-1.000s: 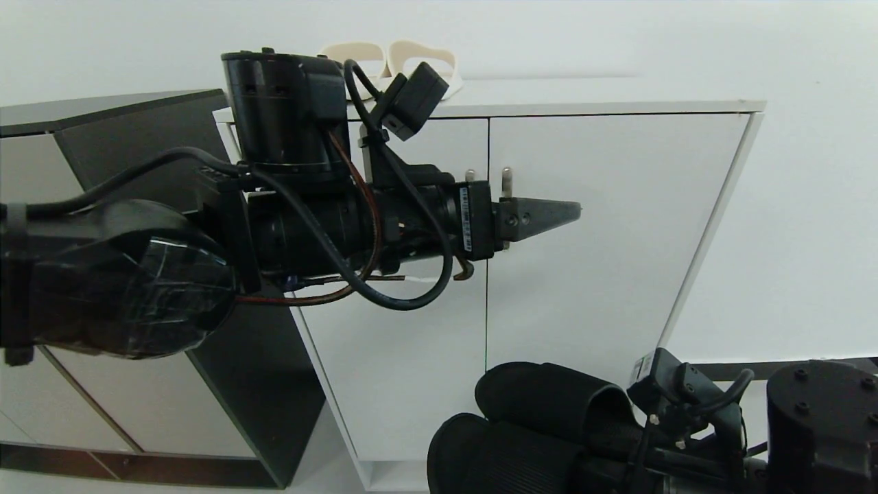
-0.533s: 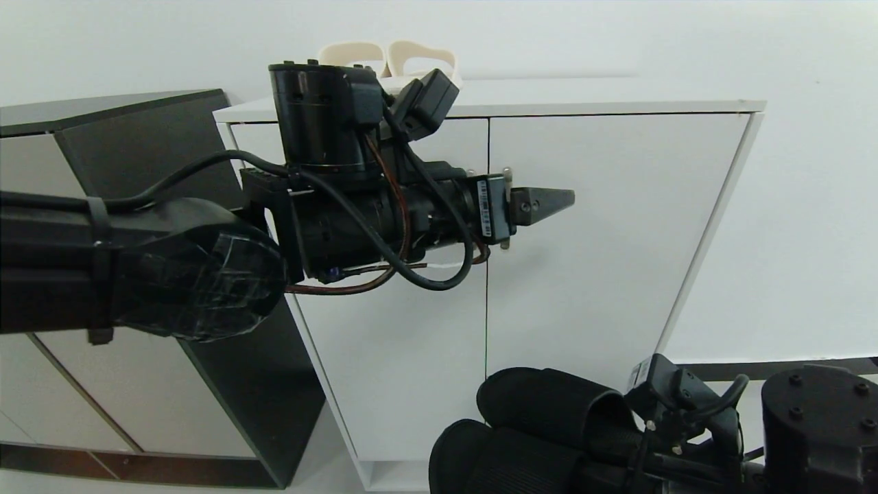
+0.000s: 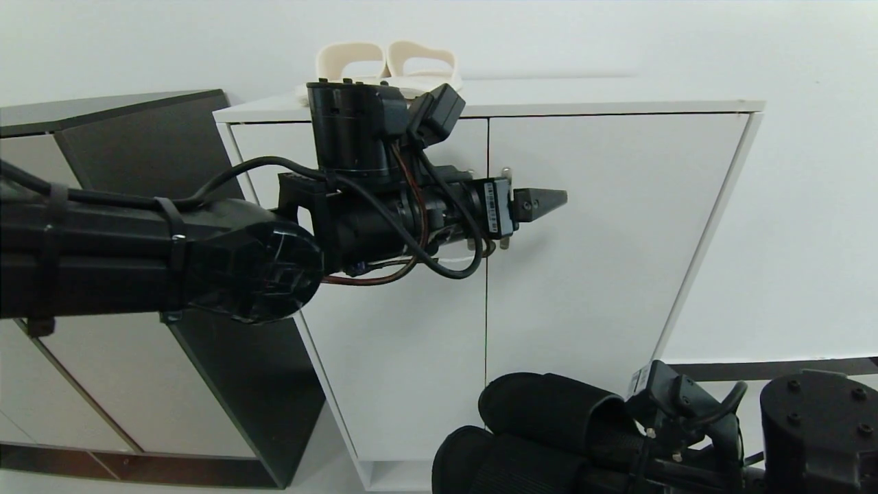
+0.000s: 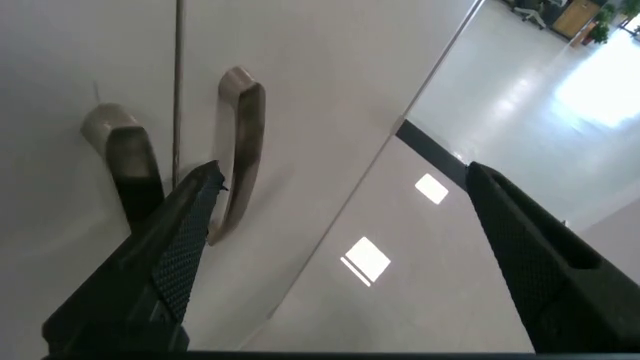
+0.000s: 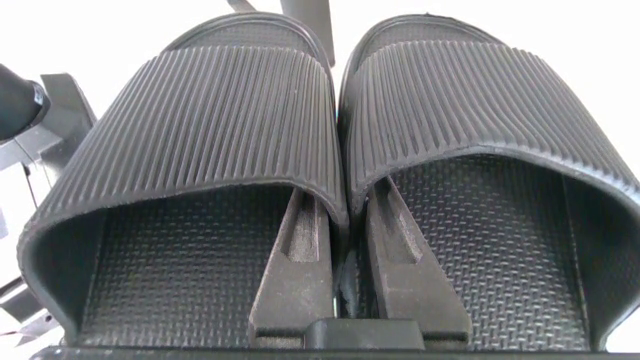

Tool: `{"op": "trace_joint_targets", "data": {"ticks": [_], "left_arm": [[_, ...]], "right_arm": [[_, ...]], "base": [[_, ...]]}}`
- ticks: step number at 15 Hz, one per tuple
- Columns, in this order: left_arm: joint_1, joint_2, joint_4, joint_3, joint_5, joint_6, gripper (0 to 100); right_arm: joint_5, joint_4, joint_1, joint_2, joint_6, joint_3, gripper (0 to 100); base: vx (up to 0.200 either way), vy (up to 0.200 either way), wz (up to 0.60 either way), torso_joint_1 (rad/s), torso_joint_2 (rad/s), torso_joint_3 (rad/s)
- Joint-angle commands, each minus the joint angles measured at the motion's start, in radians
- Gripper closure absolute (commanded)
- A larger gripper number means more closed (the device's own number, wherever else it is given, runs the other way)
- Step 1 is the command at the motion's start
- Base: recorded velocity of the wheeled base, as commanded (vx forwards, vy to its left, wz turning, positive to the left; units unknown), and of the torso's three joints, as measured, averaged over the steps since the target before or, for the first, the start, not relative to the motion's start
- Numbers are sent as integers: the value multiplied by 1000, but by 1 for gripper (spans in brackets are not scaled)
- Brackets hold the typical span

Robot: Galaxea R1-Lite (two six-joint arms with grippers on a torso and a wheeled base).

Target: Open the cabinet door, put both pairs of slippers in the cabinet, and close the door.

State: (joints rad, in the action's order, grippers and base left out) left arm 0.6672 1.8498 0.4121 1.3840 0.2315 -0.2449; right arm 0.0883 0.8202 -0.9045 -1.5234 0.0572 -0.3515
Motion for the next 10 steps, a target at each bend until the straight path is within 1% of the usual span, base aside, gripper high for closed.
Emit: {"op": "trace_joint_targets", "data": {"ticks": [1, 7, 8, 10], "left_arm": [[-12, 22, 1, 7, 0, -1, 0], [-12, 74, 14, 38, 8, -2, 0], [-12, 75, 14, 38, 26, -5, 100], [-12, 69, 14, 38, 35, -31, 100]], "right_arm": [[1, 0, -1, -3, 0, 2, 100], [-2, 0, -1, -9, 0, 6, 100], [-1, 0, -1, -9, 0, 6, 100], [-2, -1, -1, -11, 0, 6, 100]], "base": [[0, 0, 0, 0, 0, 0], [0, 0, 0, 0, 0, 0], [0, 0, 0, 0, 0, 0], [0, 0, 0, 0, 0, 0]]}}
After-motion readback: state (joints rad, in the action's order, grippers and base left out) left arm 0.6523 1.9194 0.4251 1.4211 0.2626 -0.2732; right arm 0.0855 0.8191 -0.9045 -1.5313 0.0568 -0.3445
